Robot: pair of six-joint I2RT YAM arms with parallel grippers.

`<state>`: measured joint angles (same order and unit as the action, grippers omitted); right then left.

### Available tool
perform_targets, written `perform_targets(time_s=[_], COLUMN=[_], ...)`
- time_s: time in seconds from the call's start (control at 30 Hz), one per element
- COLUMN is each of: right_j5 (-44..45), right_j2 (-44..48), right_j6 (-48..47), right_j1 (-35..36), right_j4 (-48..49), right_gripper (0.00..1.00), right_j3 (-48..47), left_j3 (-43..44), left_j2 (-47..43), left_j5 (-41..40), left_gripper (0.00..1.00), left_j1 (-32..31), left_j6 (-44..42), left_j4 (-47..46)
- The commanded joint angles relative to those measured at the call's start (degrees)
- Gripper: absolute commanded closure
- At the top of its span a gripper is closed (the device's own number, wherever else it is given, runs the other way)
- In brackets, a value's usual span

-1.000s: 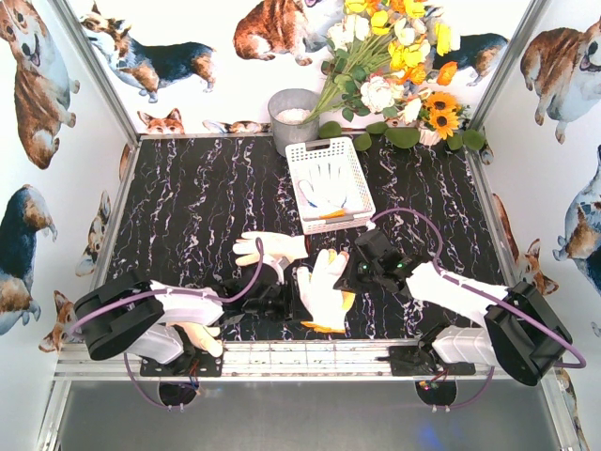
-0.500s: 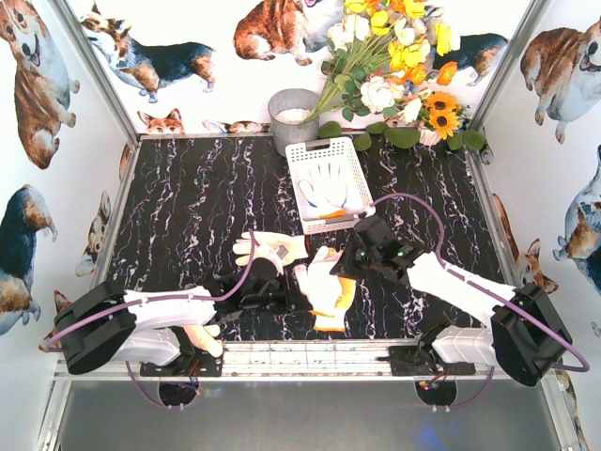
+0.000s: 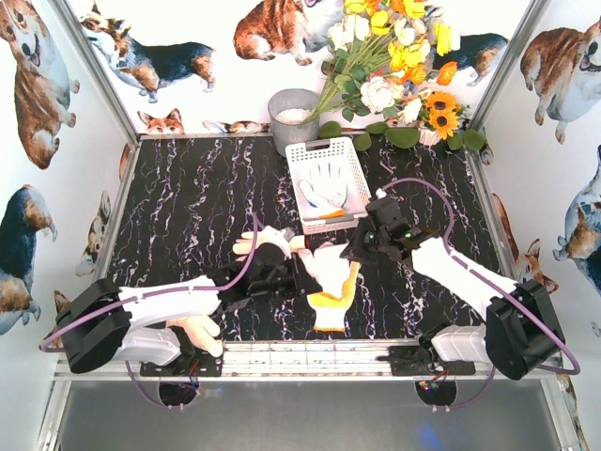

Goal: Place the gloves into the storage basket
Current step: Pair the glove with the glove.

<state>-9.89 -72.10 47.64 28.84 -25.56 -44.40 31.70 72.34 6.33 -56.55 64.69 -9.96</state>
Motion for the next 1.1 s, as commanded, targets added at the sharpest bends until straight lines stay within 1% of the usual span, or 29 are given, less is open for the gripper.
perform_targets(time_s=[0.0,0.2,0.33,0.6,0.77,1.07], right_j5=[-1.46,-2.26,-2.97,-6.0,-7.94,-8.22], right_j2=[-0.7,-1.5,-2.35,-7.33,-9.98,-9.92], right_j6=[-3.63,-6.04,-6.31,-6.06,-5.64,-5.02], right_j1=[-1.64,-2.78,-3.62,-4.56,-4.67,-4.67], right_j4=[-0.01,-0.18,0.51,3.1,4.12,2.8], right_gripper=[1.0,1.0,1.0,1.0,1.0,1.0], right_j3=[-5.6,-8.77,-8.37,-5.21,-4.73,-3.01], left_j3=[4.29,8.86,11.0,9.96,8.1,5.87], left_j2=[1.54,2.0,2.64,6.71,7.83,10.75], left_j5=[-1.07,-3.07,-3.38,0.45,0.79,4.84], left_gripper=[1.0,1.0,1.0,1.0,1.0,1.0], left_j1=[0.44,0.63,0.74,0.83,0.83,0.74], left_j6=[-2.63,-5.39,-7.09,-5.03,-4.11,-1.91], left_j4=[1.41,5.66,8.23,5.6,4.78,1.14])
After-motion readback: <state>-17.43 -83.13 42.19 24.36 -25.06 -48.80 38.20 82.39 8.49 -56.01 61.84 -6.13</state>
